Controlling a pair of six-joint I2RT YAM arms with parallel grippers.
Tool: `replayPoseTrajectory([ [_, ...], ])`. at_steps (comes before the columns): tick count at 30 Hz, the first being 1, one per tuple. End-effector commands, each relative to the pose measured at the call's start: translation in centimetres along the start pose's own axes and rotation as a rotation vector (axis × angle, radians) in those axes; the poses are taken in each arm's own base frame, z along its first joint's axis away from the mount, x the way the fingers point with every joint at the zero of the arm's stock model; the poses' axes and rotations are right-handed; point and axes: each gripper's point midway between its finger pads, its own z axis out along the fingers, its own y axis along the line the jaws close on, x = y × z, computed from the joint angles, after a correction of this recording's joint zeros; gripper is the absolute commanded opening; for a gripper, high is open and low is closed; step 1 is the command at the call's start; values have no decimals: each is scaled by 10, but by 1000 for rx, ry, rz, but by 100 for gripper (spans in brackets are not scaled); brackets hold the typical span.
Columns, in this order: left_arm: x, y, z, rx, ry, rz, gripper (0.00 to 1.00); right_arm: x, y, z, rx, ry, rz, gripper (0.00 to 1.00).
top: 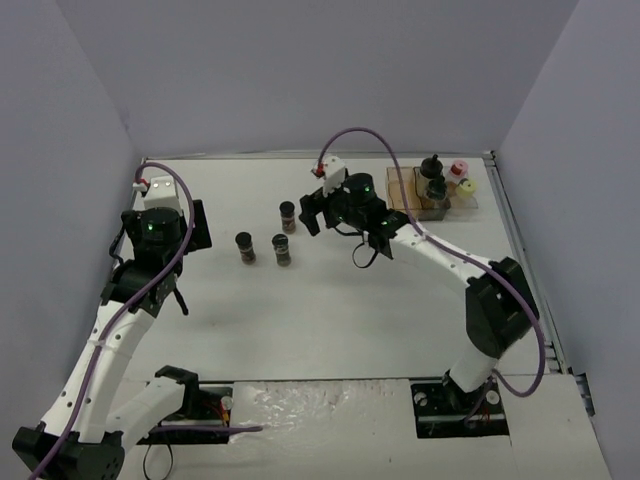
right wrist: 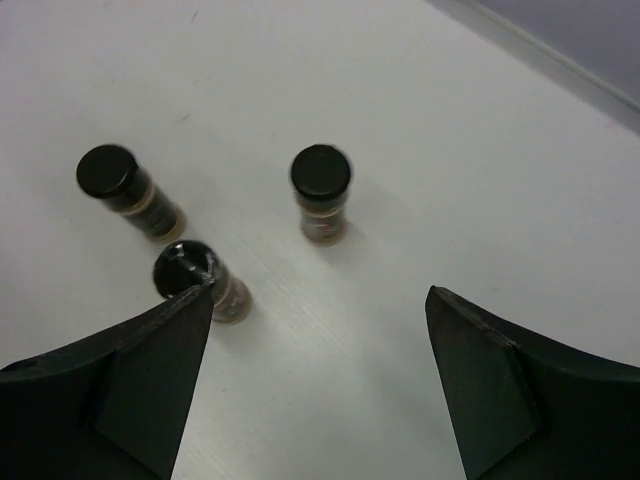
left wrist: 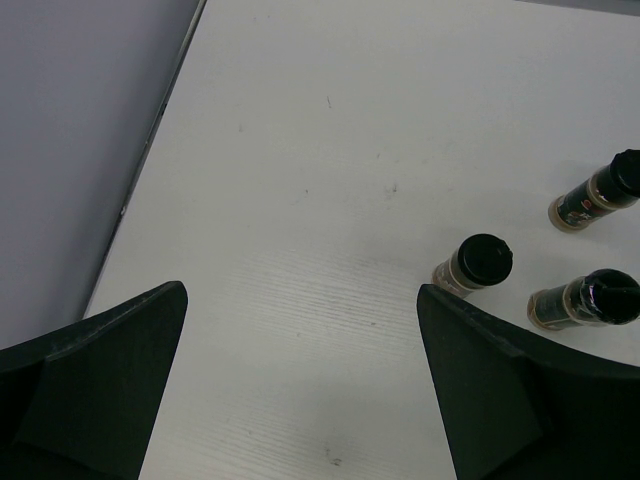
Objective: Organize the condiment bottles
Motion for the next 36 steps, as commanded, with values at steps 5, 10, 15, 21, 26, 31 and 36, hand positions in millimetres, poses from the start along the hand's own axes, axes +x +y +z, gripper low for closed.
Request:
replayPoseTrajectory([
  [5, -20, -3, 1, 8, -65, -40, 97, 19, 75, 59, -160, -21, -56, 76],
  [10, -20, -3, 1, 9, -65, -42, 97, 34, 90, 77, -183, 3, -80, 71],
  [15, -19, -4, 1, 13, -62, -42, 97, 45, 90, 89, -170, 21, -85, 62],
  [21, -19, -4, 2, 12, -62, -40, 97, 46, 89, 93, -165, 21, -92, 39],
  [26, -18, -5, 3, 12, -56, -36, 97, 36, 74, 82, -118, 3, -94, 15],
  [31, -17, -6, 4, 14, -51, -34, 97, 17, 21, 57, 2, -11, -66, 11],
  [36, -17, -5, 5, 11, -47, -34, 97, -7, -70, 24, 225, -38, -22, 9],
])
